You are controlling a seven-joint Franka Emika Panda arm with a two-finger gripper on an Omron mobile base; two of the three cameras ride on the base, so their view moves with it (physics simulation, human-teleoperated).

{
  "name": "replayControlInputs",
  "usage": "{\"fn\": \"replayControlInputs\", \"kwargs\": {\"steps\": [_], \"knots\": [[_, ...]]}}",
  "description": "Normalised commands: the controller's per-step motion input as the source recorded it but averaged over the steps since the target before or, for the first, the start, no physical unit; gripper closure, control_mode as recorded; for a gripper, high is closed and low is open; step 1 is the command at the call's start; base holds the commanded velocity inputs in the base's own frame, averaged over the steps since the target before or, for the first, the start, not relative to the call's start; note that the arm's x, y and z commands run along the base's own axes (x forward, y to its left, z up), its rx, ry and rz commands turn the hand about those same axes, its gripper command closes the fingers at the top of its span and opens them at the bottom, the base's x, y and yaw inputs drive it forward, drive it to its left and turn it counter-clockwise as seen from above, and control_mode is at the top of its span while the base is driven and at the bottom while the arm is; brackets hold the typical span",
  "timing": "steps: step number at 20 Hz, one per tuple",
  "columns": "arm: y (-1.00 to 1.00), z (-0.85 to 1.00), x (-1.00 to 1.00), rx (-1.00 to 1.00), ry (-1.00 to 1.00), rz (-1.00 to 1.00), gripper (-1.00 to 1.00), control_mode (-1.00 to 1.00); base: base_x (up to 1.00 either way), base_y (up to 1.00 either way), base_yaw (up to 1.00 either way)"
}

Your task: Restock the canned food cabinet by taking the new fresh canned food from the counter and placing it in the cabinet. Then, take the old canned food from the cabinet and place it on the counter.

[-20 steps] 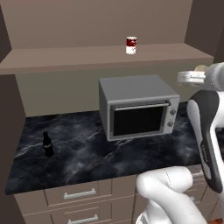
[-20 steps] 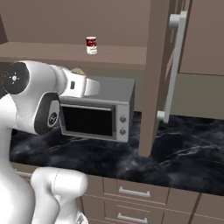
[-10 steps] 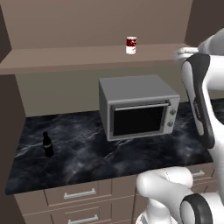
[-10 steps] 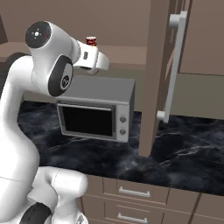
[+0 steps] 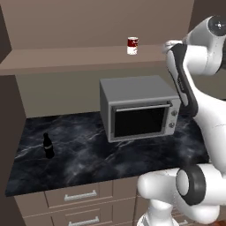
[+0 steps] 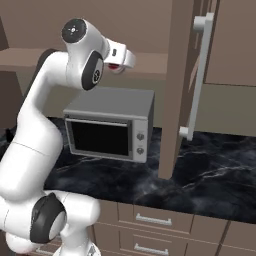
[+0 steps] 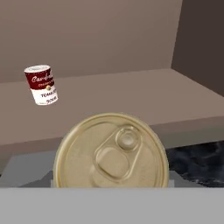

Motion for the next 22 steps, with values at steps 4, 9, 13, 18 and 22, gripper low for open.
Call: {"fn": "replayControlInputs", "kwargs": {"steps": [4,9,13,18,22], "knots": [[-0.09,-0.10,1.00,0.00,0.00,0.00,1.00,-1.00,0.00,0.00,0.00],[-0.12,-0.21,0.86,0.00,0.01,0.00,1.00,-1.00,0.00,0.00,0.00],[-0.05,-0.12,0.70,0.00,0.14,0.00,1.00,-1.00,0.00,0.00,0.00],[0.00,-0.05,0.66,-0.02,0.19,0.00,-1.00,-1.00,0.00,0.00,0.00],[0.00,-0.11,0.52,0.00,-0.02,0.00,-1.00,-1.00,0.00,0.00,0.00]]}}
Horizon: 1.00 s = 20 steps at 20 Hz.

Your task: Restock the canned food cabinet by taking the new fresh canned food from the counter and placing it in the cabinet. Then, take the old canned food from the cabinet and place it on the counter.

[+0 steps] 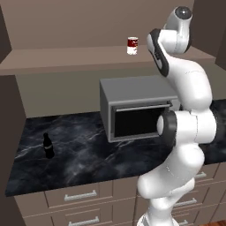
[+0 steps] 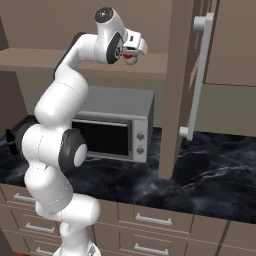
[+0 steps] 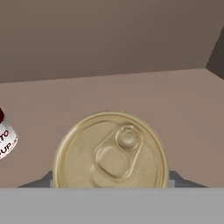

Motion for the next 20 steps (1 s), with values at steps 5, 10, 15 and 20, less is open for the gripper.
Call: {"fn": "replayControlInputs", "kwargs": {"steps": [5,10,15,20], "knots": [[-0.01,-0.11,0.37,0.00,-0.08,0.00,-1.00,-1.00,0.00,0.00,0.00],[-0.04,-0.03,0.29,0.00,-0.23,0.00,-1.00,-1.00,0.00,0.00,0.00],[0.10,0.22,-0.64,0.00,-0.35,0.00,-1.00,-1.00,0.00,0.00,0.00],[0.77,0.58,-1.00,-0.04,-0.08,0.04,-1.00,-1.00,0.00,0.00,0.00]]}}
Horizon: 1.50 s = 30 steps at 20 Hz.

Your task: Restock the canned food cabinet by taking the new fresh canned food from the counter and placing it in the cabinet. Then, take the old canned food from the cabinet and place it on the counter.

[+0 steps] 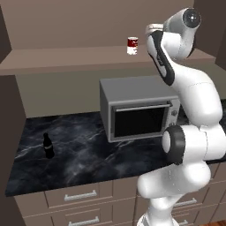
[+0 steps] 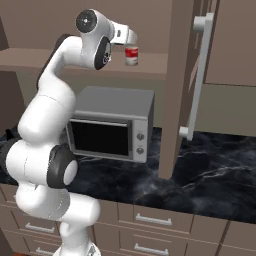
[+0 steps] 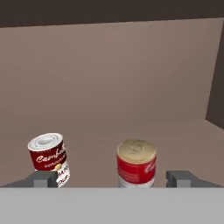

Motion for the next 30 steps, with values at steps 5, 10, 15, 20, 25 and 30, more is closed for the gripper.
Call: {"fn": "replayControlInputs", "kwargs": {"steps": [5,10,15,20,25,30], "knots": [[1.00,-0.10,-0.50,-0.09,0.18,0.10,-1.00,-1.00,0.00,0.00,0.00],[0.36,-0.80,0.16,-0.03,0.07,0.01,-1.00,-1.00,0.00,0.00,0.00],[0.00,-0.35,0.34,0.00,0.01,0.00,-1.00,-1.00,0.00,0.00,0.00],[0.00,-0.04,0.53,0.02,0.01,0.00,-1.00,-1.00,0.00,0.00,0.00],[0.01,0.00,0.65,0.00,0.06,0.00,-1.00,-1.00,0.00,0.00,0.00],[0.00,0.00,0.38,0.00,0.06,0.00,-1.00,-1.00,0.00,0.00,0.00]]}}
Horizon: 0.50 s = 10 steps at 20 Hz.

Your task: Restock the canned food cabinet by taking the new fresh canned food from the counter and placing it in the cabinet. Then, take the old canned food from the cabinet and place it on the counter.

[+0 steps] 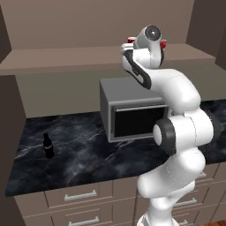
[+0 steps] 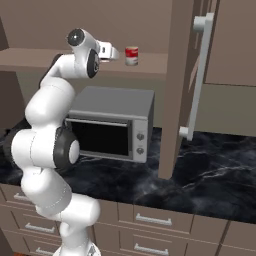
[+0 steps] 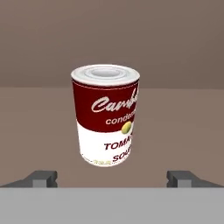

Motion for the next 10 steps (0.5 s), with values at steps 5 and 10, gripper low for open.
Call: {"fn": "replayControlInputs", "kwargs": {"steps": [5,10], "knots": [[0.00,0.00,0.22,0.00,0.01,0.00,-1.00,-1.00,0.00,0.00,0.00],[0.06,0.00,0.31,0.00,0.00,0.00,-1.00,-1.00,0.00,0.00,0.00]]}}
